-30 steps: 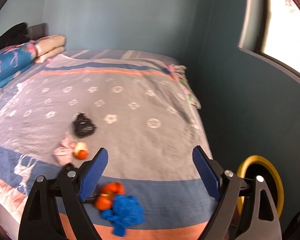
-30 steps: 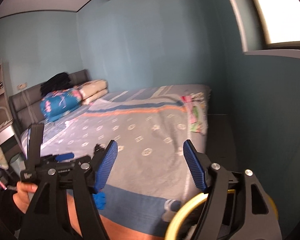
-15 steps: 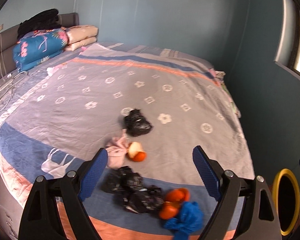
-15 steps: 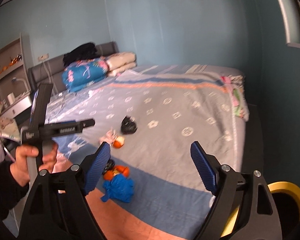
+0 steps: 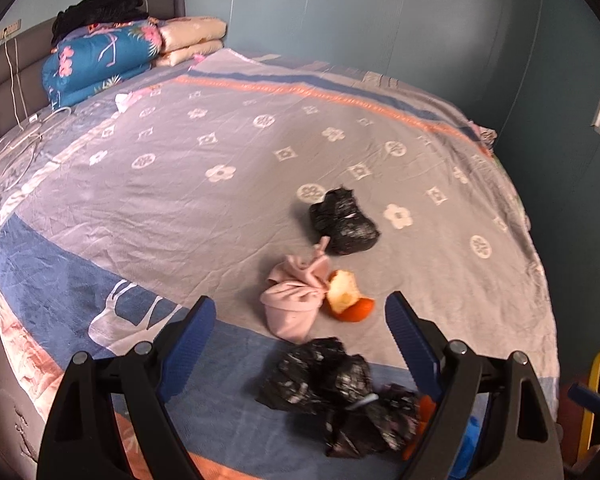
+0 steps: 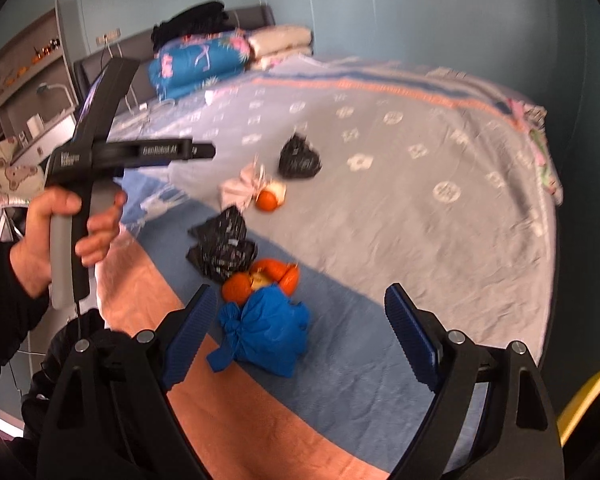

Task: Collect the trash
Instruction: 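Grasp the pink cloth with the left tool while the right tool grasps the blue glove, then carry the pink cloth and blue glove over the bin with both tools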

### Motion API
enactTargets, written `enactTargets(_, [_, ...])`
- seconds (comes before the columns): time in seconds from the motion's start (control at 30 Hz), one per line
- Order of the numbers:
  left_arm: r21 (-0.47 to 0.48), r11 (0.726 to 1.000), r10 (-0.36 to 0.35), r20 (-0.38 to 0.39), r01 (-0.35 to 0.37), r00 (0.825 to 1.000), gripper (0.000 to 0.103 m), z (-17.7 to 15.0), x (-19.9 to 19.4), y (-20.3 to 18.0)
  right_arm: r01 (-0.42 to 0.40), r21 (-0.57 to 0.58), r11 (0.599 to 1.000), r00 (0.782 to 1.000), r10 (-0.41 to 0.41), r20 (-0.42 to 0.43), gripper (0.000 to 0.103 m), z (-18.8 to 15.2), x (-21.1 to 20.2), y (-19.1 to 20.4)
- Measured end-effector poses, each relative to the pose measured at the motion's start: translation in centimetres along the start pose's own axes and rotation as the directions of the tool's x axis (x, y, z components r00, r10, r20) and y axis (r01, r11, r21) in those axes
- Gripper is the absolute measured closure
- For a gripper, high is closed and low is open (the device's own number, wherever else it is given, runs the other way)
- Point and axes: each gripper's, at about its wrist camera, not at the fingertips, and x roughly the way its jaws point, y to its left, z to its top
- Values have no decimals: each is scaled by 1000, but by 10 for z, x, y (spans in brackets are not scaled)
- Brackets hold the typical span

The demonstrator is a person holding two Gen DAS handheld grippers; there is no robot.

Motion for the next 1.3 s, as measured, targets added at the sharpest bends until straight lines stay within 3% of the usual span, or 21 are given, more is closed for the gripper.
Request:
enactTargets(0.17, [-3,1000,11,-38,-11,999,20,1,28,11,9,-28,1000,996,-11,-93,21,-9,35,2])
enactTargets(0.47, [-21,1000,-13,-104,11,995,20,-2,77,25,11,-75,997,986,-23,-166,21,-12,73,6])
enactTargets(0.67, [22,999,-27,-136,31,990,34,-5,99,16,-3,-70,998,979,-11,-206,24,-12,92,5])
enactTargets(0.73, [38,998,-44,-151,50,988,57,-6,104,13,-4,-69,998,976,-11,-216,30,-13,97,5])
enactTargets(0.8, [51,996,-68,-164,78,984,67,-7,108,9,-10,-65,998,975,-5,-222,37,-13,100,5])
enactTargets(0.83, [63,996,-59,-153,69,986,71,-8,107,7,-18,-63,998,974,3,-227,47,-13,101,5])
enactTargets(0.93, [79,994,-59,-136,70,989,77,-9,104,5,-32,-64,997,972,16,-235,69,-13,103,5])
enactTargets(1.03, [52,994,-87,-145,95,986,79,-9,101,9,-41,-63,997,972,25,-235,80,-12,105,6])
enactTargets(1.3, [20,992,-119,-123,123,985,79,-4,85,17,-47,-67,997,978,32,-206,89,-7,94,9])
